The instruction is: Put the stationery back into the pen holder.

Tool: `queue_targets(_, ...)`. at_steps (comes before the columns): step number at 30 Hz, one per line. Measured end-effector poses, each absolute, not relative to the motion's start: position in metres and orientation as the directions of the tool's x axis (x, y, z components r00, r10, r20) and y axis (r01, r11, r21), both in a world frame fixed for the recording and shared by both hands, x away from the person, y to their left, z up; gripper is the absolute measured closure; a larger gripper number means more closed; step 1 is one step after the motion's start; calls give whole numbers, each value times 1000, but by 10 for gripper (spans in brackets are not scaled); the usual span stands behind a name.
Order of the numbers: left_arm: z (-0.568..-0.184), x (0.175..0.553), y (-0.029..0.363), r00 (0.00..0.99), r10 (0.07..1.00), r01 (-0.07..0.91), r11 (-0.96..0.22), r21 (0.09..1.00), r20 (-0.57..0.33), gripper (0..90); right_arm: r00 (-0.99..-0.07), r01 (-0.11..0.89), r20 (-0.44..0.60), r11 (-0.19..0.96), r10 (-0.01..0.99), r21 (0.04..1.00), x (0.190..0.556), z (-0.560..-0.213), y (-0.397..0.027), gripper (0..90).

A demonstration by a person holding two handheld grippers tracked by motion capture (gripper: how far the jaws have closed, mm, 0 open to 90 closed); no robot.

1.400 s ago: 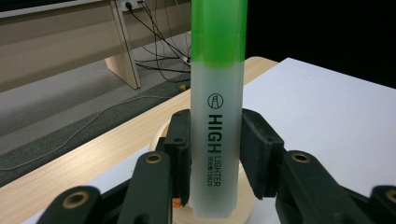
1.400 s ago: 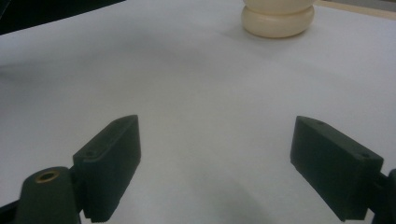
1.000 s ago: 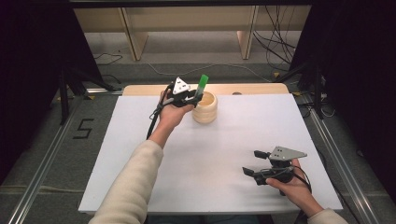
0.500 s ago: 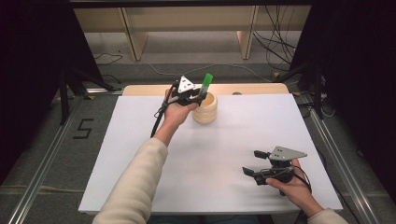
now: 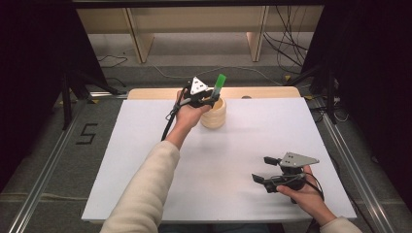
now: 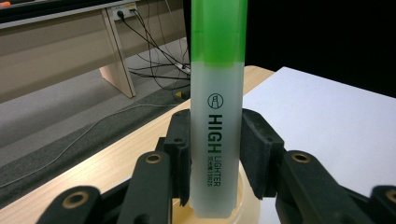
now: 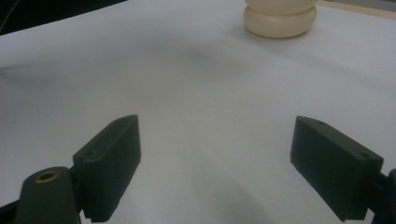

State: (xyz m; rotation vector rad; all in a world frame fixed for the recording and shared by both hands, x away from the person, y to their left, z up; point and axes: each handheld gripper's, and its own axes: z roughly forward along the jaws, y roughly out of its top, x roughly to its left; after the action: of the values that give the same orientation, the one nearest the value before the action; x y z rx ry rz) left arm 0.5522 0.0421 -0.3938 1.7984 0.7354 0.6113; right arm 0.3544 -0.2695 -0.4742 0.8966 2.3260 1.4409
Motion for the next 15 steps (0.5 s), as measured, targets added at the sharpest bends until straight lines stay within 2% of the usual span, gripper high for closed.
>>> queue_targets(15,-406,559,36,673,737,214,-276,937,63,662,-781,355,92,319,618,879,355,-474,-269,172)
